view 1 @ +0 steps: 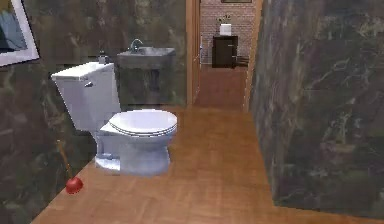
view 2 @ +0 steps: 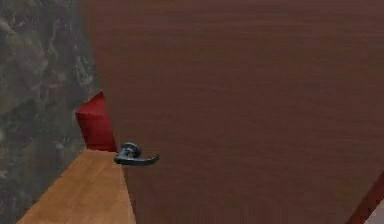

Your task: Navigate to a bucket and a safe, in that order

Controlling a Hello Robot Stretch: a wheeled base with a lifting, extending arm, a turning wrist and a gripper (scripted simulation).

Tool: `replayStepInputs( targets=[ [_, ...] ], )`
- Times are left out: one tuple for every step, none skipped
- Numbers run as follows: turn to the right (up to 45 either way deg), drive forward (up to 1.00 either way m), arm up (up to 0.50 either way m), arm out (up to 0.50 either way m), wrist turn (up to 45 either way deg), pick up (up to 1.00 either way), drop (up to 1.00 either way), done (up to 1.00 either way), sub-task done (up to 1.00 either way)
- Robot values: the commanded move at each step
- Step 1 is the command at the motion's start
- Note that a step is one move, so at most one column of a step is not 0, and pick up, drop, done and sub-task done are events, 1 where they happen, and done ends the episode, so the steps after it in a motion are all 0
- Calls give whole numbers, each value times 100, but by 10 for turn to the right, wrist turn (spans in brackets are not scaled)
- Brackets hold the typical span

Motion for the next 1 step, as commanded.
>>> replayStepInputs(
  targets=[
    [0,60,0,0,0,0,0,0,0]
  ],
)
